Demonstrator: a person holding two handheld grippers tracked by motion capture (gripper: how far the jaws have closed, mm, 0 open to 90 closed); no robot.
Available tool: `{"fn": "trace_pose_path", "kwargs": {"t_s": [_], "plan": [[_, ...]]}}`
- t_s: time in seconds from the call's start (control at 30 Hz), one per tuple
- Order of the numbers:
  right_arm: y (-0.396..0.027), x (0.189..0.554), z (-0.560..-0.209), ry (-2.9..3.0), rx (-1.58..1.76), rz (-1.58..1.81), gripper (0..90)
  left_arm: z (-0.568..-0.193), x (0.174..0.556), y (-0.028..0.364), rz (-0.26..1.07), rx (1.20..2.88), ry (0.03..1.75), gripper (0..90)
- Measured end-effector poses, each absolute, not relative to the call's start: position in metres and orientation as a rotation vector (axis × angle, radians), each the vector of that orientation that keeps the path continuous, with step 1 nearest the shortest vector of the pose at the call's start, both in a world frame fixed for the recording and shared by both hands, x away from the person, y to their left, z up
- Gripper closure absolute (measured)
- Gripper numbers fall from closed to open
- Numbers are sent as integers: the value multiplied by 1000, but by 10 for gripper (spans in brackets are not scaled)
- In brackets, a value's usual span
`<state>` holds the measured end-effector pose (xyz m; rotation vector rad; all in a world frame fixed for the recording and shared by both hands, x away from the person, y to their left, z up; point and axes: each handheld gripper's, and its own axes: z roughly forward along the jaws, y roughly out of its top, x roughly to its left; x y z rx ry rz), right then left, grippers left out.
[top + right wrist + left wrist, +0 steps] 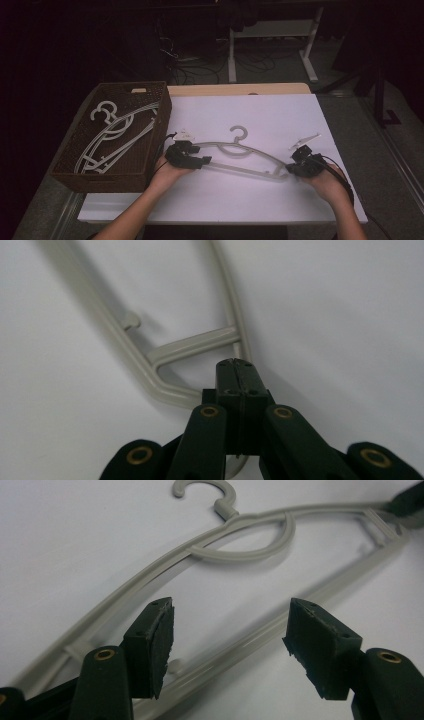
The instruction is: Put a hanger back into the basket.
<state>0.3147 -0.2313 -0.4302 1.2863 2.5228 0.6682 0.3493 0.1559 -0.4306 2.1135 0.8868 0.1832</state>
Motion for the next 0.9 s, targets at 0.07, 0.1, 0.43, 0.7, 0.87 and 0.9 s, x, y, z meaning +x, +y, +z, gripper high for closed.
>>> {"fn": "trace_pose_path", "kwargs": {"t_s": [0.07, 0.1, 0.43, 0.7, 0.87, 0.9], "plan": [[-239, 324, -431, 2495, 1307, 654, 895, -431, 349, 156, 183, 2116, 886, 354], [-243, 328, -432, 2483, 1319, 651, 895, -431, 349, 155, 181, 2116, 886, 353], [-264, 367, -436, 2378, 1394, 662, 895, -431, 349, 155, 178, 2116, 884, 353], [-249, 347, -420, 2412, 1340, 859, 894, -430, 350, 156, 164, 2110, 876, 319], [-242, 339, -422, 2452, 1305, 885, 895, -429, 352, 156, 155, 2121, 859, 198], [-242, 339, -423, 2456, 1304, 883, 894, -430, 353, 156, 148, 2123, 859, 154]]}}
